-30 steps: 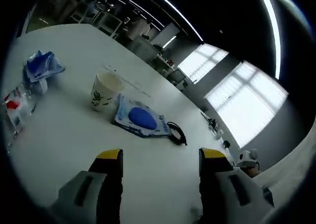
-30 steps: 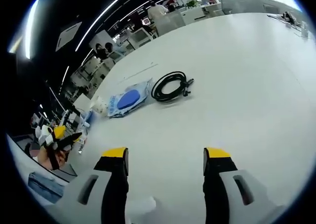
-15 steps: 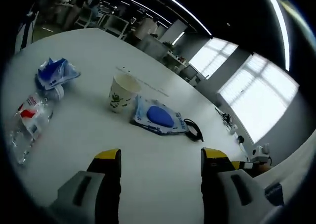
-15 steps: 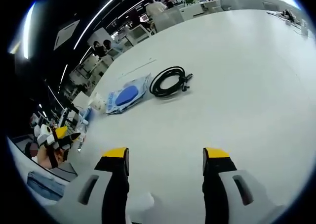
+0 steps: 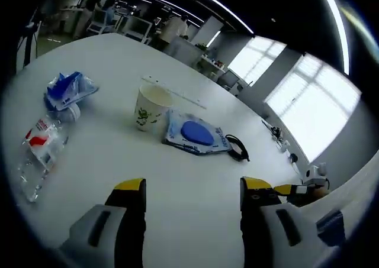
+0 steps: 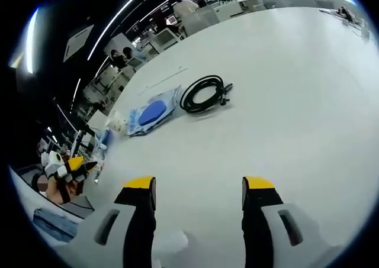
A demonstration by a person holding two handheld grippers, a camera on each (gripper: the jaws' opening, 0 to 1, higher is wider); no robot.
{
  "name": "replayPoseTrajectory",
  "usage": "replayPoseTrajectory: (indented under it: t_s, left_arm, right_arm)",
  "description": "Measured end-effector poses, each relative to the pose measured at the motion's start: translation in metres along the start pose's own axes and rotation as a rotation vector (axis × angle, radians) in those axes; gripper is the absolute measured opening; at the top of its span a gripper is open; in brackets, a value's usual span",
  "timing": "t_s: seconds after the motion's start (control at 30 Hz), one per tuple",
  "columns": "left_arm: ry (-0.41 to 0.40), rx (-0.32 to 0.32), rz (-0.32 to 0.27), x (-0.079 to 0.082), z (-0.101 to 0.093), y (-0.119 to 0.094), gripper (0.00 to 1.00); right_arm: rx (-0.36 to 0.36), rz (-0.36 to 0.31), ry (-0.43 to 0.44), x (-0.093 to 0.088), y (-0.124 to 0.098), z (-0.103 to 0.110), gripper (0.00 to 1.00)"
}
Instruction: Arrange the tabletop items into an orderly group along one side of the table until the central work area is clear of visible clutter.
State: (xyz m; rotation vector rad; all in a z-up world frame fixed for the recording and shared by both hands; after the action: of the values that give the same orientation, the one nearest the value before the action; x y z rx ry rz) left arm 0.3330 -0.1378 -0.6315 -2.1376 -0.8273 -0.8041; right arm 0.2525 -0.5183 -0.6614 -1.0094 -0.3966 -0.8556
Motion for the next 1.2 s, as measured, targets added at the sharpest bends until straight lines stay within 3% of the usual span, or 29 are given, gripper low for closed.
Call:
replayPoseTrajectory:
  t_s: [0.33,0.77,1.2]
  left_arm:
    - [0.017,0.014,-0.017,0.009,0.006,-0.003,0.65]
    - [0.028,0.038,-0.034,0.018,0.019,-0.010,0.64]
    - [0.130,0.086,-0.061,0.063,0.046,-0.012,0.63]
  right_arm:
    - [-0.017,-0.012,0.027,0.001,0.000,-0.010,0.57]
    - [-0.024,-0.011,0.037,-0.005,-0.003,-0.005,0.57]
    - [-0.022,-0.015,0.046,-0.006,-0.005,-0.002,0.57]
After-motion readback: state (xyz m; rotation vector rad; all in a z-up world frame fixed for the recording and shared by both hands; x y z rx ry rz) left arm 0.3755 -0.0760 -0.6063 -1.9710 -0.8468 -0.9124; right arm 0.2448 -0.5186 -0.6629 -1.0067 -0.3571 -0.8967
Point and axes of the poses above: the point that each gripper's makers call its tool centre point, and the gripper's own axes: y roughly forward along the fingers, z roughly to its left, x roughly out of its top, the point moved 8 cm from there along -y, roughly backward along the fingers, and after that the axes turned 10 degrees about -z, right-handed, at the moved point
